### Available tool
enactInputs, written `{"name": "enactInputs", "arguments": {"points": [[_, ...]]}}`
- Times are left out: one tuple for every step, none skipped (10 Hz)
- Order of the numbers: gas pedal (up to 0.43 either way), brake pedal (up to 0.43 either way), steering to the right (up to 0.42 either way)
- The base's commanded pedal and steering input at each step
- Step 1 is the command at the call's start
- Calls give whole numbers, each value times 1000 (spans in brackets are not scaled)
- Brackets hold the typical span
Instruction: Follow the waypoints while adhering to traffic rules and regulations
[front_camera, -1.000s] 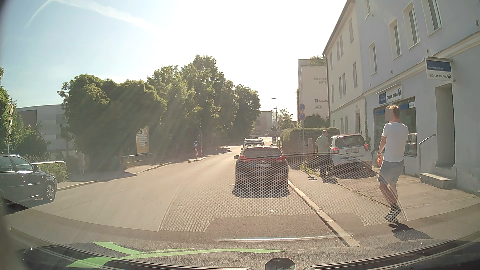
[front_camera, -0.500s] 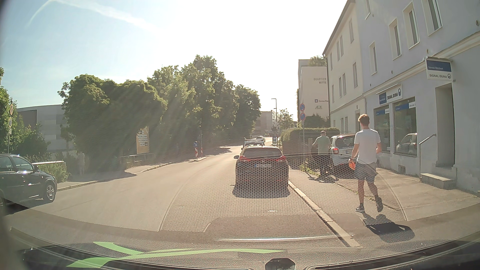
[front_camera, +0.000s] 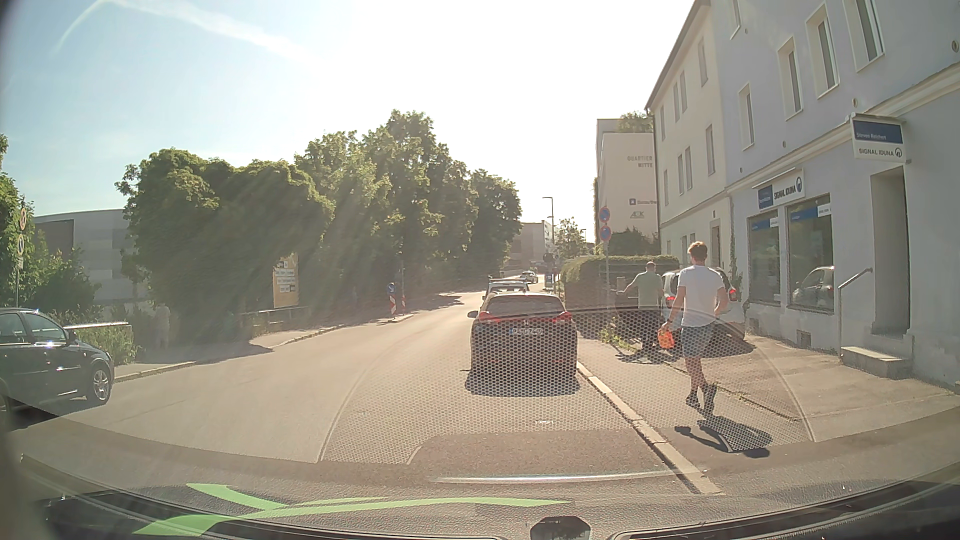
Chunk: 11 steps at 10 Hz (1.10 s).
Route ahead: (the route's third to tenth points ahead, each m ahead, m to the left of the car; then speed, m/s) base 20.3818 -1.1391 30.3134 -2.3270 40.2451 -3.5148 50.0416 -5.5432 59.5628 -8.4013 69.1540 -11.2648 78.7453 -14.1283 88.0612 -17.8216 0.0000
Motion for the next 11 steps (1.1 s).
{"name": "enactInputs", "arguments": {"points": [[0, 543, -73], [0, 543, -73], [0, 543, -73], [0, 543, -77], [0, 537, -93], [0, 537, -113], [0, 530, -135], [0, 524, -160], [0, 524, -179], [0, 518, -204], [0, 518, -239]]}}
